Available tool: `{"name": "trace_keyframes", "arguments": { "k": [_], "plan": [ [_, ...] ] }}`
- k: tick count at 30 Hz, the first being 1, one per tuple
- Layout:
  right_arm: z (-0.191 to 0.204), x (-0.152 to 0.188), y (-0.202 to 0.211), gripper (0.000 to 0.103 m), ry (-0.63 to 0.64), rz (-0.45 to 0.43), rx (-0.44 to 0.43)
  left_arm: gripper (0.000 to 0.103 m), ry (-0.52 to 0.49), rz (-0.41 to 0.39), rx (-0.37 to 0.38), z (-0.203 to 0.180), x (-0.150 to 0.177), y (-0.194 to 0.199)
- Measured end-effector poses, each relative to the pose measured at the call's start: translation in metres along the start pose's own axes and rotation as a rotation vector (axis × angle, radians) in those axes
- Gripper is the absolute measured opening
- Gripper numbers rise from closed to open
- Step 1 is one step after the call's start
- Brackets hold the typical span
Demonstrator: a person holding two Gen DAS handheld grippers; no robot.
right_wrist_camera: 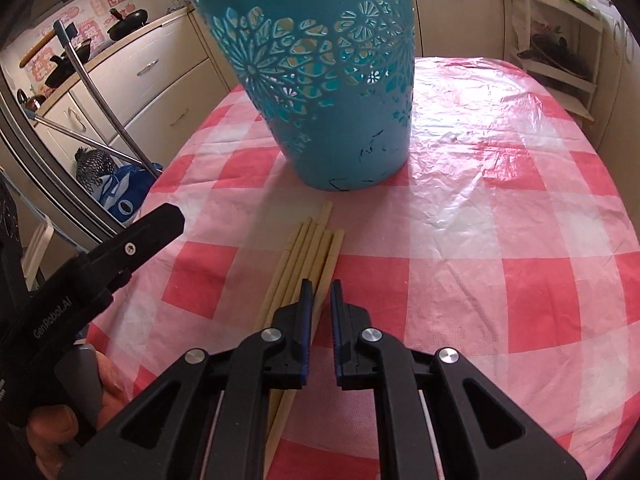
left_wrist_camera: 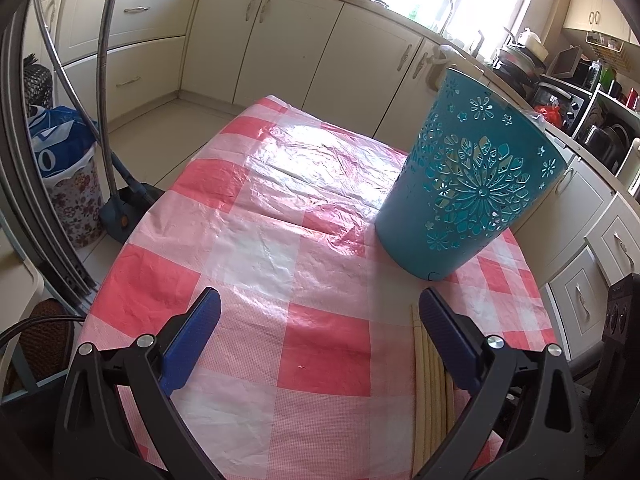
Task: Organize utensils
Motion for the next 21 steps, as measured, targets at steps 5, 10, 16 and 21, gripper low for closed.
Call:
{"name": "trace_keyframes", "arguments": {
  "k": [5,10,16,21],
  "plan": [
    [0.0,0.0,-0.001,0.009,0.032,0.02,0.041,0.095,-0.001,-0.001,0.0,0.0,0.0,0.0],
    [-0.008,0.0,0.001,0.008,0.029,0.022,0.076,0.095,-0.072,0.035,0.001,-0.012,0.004,-0.005],
    [-0.025,0.003,0.005,0.008,-0.027,0.018,0.066,0.095,-0.27,0.144,-0.056,-0.044,0.017,-0.025],
    [-0.031,0.003,0.006,0.008,-0.048,0.026,0.049,0.095,-0.337,0.201,-0.13,-0.051,0.023,-0.04]
  ]
}}
Point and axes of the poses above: each gripper's, at about its wrist camera, not at the fingertips, and y roughly against the way its jaws point, z to its left, x to its underside, the point moved 3 cm from there along -y, roughly the way its jaws point, and after that the axes turned 10 degrees about y, right-handed, at the moved point
